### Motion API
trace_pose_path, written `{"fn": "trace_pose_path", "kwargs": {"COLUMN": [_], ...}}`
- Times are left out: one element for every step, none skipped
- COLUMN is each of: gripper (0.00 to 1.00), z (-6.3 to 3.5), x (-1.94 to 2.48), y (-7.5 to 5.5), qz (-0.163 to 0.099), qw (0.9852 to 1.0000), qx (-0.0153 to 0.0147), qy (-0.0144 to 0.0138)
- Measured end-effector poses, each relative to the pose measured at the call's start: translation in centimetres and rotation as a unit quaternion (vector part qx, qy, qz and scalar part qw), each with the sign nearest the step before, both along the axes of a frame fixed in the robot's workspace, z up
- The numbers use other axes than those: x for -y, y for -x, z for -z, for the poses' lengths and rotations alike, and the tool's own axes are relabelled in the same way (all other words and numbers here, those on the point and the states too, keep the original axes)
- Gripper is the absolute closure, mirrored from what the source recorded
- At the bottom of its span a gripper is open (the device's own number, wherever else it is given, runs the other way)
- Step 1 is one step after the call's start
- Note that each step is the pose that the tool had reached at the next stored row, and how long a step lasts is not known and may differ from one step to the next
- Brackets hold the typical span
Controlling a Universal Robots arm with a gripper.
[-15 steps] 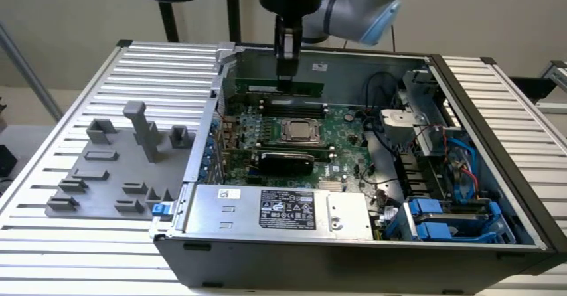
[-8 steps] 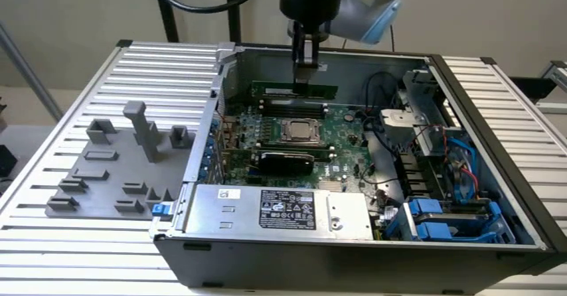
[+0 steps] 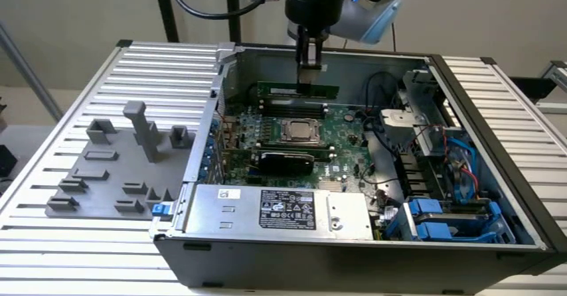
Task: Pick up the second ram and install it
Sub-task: 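Insert the second ram into the second slot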
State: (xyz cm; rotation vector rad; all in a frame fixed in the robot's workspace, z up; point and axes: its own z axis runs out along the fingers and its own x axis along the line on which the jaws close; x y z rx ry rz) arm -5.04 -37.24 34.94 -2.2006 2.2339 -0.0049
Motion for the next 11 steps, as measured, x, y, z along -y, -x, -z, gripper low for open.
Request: {"fn": "trace_pose_path", "kwargs": {"gripper": [1.00,1.00,1.00,1.00,1.00,1.00,1.00,1.00,1.00,1.00,1.00], "z": [0.18,0.37,0.55,0.73,0.91,1.09,1.27,1.46,1.64,1.77,1.78], "x": [-0.15,-0.25,-0.31,-0.34,-0.36,-0.38,-0.38,-0.38,-0.38,-0.38,-0.38], "y": [-0.1,-0.2,-0.3,-0.4,-0.5,-0.6,-0.7,-0.8,-0.9,-0.9,-0.9], "qz": [0.000,0.000,0.001,0.002,0.003,0.004,0.005,0.007,0.008,0.009,0.009], "qw": [1.0000,1.0000,1.0000,1.0000,1.0000,1.0000,1.0000,1.0000,1.0000,1.0000,1.0000], "qx": [0.0000,0.0000,0.0000,0.0000,0.0000,0.0000,0.0000,0.0000,0.0000,0.0000,0.0000], "qy": [0.0000,0.0000,-0.0001,-0.0002,-0.0003,-0.0006,-0.0010,-0.0013,-0.0015,-0.0016,-0.0015]}}
